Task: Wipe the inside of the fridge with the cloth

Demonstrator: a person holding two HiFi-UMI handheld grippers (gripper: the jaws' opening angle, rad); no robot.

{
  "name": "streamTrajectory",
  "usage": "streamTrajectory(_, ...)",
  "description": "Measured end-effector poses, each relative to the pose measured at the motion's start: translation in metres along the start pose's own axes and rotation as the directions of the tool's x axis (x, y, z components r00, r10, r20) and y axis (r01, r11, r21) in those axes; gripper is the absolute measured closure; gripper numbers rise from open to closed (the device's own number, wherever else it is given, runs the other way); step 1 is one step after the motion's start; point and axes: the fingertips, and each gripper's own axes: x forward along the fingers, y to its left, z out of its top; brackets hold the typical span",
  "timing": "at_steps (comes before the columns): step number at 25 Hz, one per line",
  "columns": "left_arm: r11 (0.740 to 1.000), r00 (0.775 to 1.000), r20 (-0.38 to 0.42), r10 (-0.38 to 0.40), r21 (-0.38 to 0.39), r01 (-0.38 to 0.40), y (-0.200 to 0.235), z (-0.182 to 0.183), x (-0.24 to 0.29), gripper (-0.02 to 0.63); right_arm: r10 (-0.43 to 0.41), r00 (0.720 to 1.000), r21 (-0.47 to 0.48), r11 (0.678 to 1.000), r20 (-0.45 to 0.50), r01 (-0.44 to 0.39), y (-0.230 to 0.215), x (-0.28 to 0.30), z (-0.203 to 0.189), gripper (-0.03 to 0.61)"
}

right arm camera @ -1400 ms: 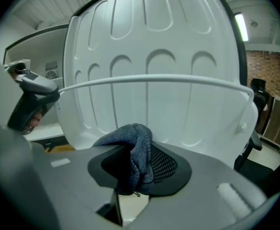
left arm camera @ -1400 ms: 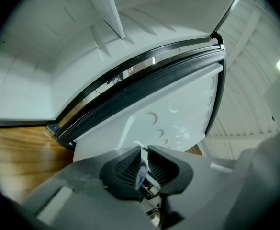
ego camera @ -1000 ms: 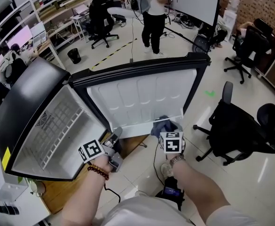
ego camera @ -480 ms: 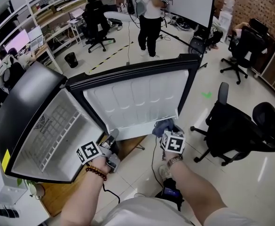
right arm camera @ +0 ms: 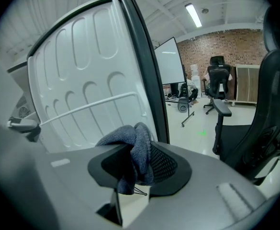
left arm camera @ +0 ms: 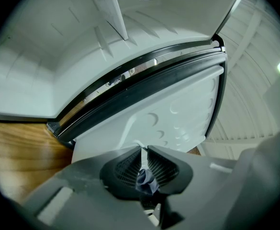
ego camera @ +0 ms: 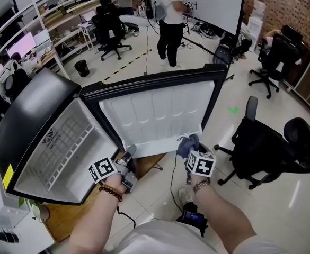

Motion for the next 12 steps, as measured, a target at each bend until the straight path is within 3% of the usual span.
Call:
streamTrajectory(5, 1.000, 1.000, 0.012, -0.014, -0.021, 0.014, -0.003, 0.000, 0.010, 0.574, 0.174, 0.985, -0.139, 0.976, 0.017, -0.170, 0.053, -0.031, 0.009, 0.460)
streamTrajectory(12, 0.999, 1.000, 0.018, -0.025, -0.023, 0.025, -0.003, 0.001, 0.009, 0.574, 0.405, 0.912, -0.322, 0.875, 0.073, -0.363, 0.152, -0.084, 0.034, 0.459)
